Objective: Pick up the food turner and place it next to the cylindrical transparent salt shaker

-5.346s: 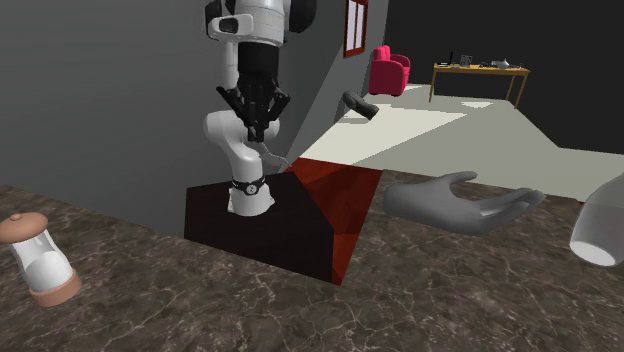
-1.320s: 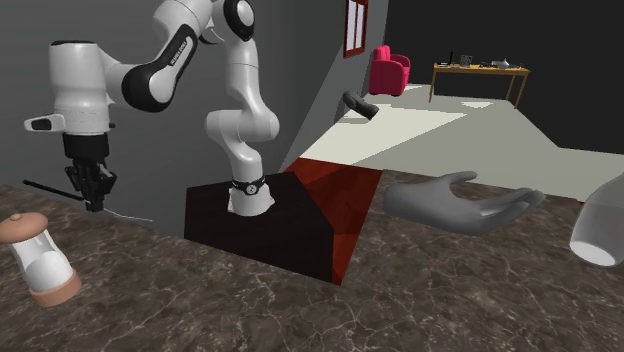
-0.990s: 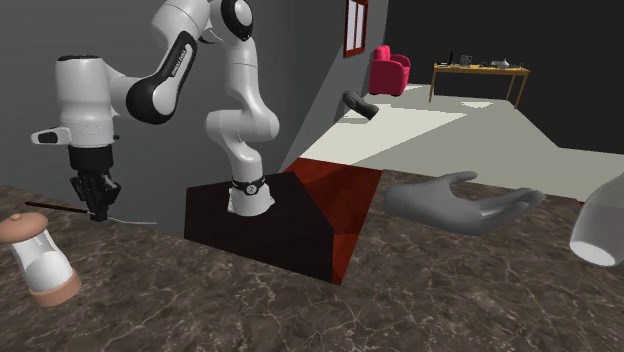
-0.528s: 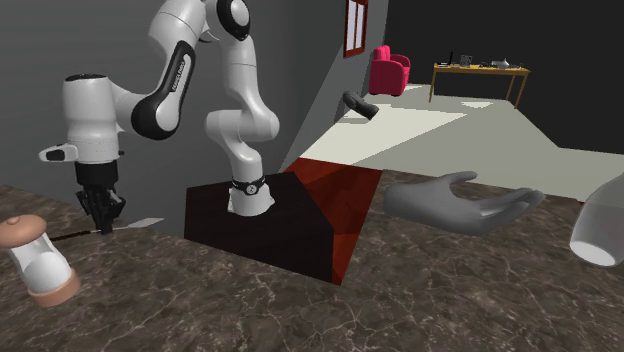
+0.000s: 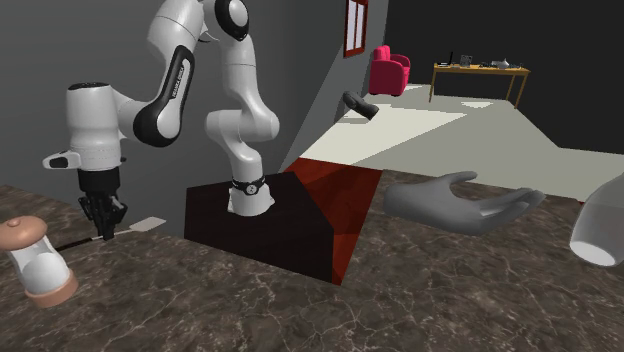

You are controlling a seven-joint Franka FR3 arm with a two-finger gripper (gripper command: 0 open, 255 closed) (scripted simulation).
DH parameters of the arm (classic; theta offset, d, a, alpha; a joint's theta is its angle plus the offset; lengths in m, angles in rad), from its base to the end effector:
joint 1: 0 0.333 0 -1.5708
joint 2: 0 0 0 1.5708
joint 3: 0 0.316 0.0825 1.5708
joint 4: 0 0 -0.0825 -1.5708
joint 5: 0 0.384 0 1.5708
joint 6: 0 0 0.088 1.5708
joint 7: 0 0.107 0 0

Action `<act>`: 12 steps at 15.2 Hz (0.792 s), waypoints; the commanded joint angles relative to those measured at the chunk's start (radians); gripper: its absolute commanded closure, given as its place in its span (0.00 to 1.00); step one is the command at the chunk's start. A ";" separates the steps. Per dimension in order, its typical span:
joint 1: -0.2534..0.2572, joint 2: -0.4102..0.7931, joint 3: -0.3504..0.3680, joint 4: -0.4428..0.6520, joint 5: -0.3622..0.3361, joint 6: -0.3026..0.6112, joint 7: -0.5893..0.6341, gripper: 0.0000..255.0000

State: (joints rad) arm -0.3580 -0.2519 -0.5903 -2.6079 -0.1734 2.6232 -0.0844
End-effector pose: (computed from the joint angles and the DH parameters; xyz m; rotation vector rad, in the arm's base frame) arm 0.2663 -0.3564 0.3483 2.8427 -1.0771 0.3391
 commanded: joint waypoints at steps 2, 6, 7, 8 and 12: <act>0.001 0.002 0.000 -0.002 0.001 0.000 0.000 1.00; 0.000 0.001 0.000 -0.003 0.000 0.000 0.000 0.00; 0.000 0.001 0.000 -0.003 0.000 0.000 0.000 0.00; 0.001 0.002 0.000 -0.002 0.001 0.000 0.000 0.00; -0.044 -0.137 0.052 0.021 -0.063 -0.157 0.048 0.00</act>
State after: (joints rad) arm -0.3898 -0.3561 -0.5470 -2.5883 -0.2225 2.5020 -0.0420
